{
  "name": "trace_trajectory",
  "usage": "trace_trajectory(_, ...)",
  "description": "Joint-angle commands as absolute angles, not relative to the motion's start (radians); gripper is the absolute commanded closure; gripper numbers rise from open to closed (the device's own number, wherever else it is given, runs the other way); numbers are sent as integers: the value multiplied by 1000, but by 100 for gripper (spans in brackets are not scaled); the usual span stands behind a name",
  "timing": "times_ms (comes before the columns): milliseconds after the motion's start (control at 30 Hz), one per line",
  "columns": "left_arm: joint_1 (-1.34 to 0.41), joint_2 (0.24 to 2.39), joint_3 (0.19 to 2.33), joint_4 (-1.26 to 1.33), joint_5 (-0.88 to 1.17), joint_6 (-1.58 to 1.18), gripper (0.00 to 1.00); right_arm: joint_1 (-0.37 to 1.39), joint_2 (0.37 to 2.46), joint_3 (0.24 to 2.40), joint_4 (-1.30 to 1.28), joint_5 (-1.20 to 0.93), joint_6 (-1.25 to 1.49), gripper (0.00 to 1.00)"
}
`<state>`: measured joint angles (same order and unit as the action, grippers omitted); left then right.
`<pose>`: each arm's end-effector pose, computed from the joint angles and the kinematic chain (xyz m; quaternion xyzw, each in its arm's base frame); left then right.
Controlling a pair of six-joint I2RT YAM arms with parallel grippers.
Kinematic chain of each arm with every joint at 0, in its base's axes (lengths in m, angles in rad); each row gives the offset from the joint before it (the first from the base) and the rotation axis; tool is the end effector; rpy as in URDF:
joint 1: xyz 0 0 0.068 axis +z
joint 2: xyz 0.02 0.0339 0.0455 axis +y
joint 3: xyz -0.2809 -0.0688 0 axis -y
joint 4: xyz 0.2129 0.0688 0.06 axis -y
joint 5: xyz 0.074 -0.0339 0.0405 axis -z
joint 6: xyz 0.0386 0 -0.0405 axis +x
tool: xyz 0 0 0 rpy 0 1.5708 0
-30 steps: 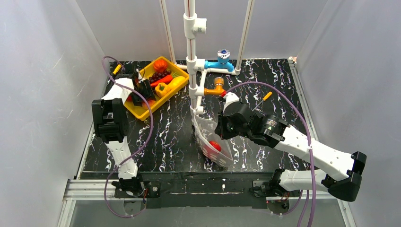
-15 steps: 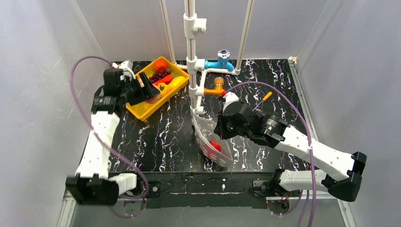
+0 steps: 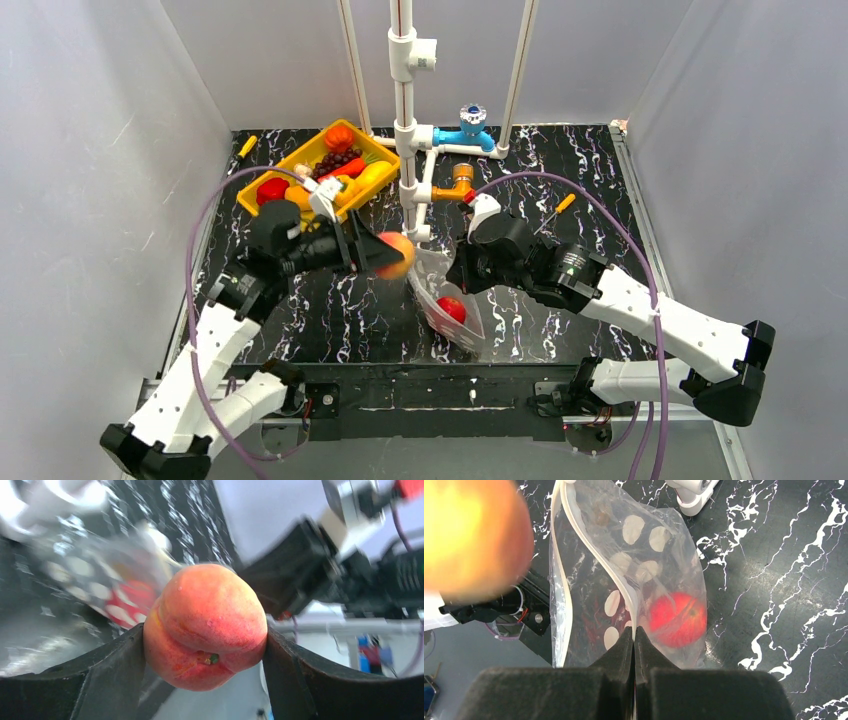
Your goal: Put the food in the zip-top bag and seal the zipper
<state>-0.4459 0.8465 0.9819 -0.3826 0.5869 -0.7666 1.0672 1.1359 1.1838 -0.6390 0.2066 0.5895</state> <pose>0.1168 -0.0795 0.3861 0.0549 0.7739 -0.5227 0.3534 0.1055 0.1751 0.3761 -0.1605 0.8643 0.2833 0.3834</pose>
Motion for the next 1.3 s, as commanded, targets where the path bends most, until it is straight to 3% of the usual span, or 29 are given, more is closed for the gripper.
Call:
trace_trajectory(0,-620,763,948,-186,525,-862,58,1065,1110,1174,-583,191,603,99)
trace_trajectory(433,-774,942,970,-210,341,-823,61,1065,1103,1183,-582,191,612,99)
trace_trajectory(633,-775,984,996,-464,162,-814,56,1065,1102,1183,-586,197,610,99)
trace_trajectory(767,-775,990,995,-480,187,-813,45,1065,1106,1182,-582,198,610,99)
trace_trajectory(967,-775,990,1014,-492,200,-827,11,1065,1116,1190,-575,194,605,99)
trace_trajectory(1033,-775,984,1027,-492,204,-827,4,1065,1117,1188,-573,192,605,99)
trace_trajectory(1267,-775,982,1090,-527,206,-795,2,1065,1106,1180,-575,194,605,99)
